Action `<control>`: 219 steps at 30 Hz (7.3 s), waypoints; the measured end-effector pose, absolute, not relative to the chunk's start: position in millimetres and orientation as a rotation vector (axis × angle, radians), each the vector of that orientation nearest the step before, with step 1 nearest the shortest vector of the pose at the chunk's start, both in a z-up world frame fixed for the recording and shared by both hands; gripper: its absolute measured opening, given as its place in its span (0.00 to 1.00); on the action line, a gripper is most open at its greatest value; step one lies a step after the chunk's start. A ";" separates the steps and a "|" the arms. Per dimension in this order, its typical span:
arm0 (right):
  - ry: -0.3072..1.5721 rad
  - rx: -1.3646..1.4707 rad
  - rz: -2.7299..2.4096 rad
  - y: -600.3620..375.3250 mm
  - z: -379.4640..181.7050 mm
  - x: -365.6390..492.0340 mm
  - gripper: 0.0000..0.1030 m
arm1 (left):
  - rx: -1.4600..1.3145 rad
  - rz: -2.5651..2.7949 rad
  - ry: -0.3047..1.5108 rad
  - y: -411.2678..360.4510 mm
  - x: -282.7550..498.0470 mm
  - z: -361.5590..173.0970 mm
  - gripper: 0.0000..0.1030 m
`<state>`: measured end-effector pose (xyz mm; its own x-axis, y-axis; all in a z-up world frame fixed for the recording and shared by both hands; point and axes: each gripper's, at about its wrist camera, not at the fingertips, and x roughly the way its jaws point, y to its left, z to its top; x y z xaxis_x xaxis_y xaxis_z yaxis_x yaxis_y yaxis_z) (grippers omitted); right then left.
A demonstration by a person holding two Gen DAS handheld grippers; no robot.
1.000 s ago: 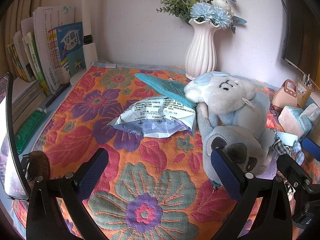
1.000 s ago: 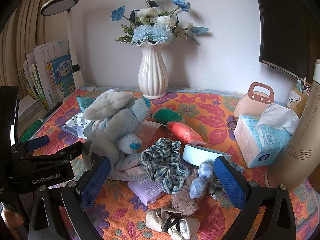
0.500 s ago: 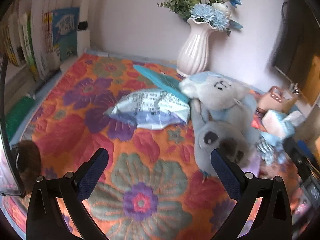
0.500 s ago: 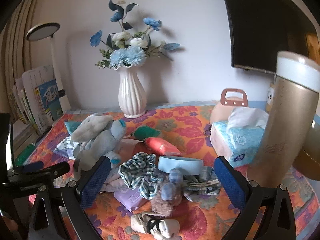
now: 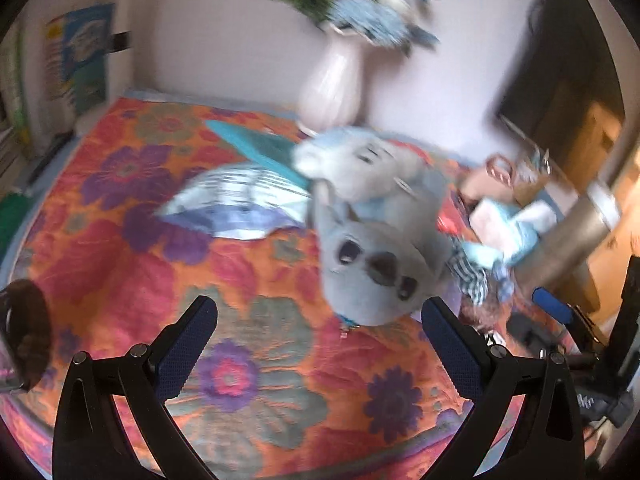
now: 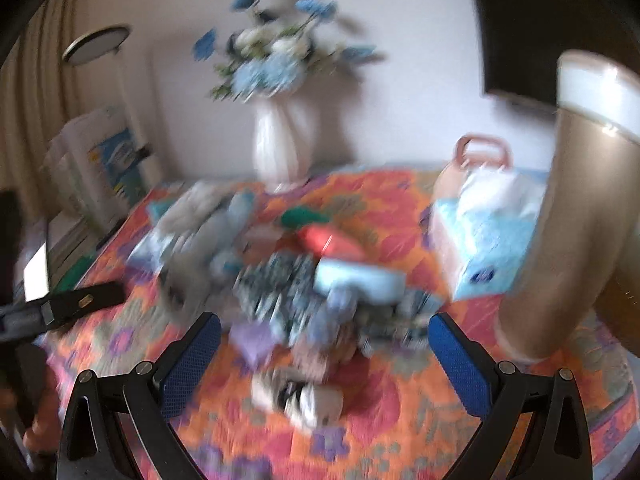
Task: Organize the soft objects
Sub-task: 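Grasp the grey plush toy with the left gripper while the right gripper grasps the white slipper toy, then carry the grey plush toy with the left gripper into the brown glass bowl, then open the left gripper over the bowl and return both tools to the quilt, then grasp the clear wipes bag with the left gripper while the right gripper grasps the brown fluffy toy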
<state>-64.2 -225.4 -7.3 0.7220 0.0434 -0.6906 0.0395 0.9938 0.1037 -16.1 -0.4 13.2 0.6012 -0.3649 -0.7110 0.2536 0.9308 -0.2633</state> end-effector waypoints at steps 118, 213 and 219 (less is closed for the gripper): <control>0.600 0.477 -0.427 -557.8 122.4 -214.6 0.47 | 0.152 -0.945 0.693 -374.2 -108.7 103.1 0.62; 0.870 0.005 -0.008 -233.6 -24.2 -40.0 0.88 | -0.222 -0.481 0.870 -17.2 19.4 -15.7 0.85; 0.867 0.010 -0.025 -235.0 -23.3 -42.3 0.88 | -0.229 -0.489 0.889 -17.5 20.3 -17.6 0.84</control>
<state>-42.3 -235.0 -23.3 0.6469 -0.0179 -0.7624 0.0260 0.9997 -0.0015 20.3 -17.5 -17.6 0.5299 -0.4988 -0.6858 0.3129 0.8667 -0.3885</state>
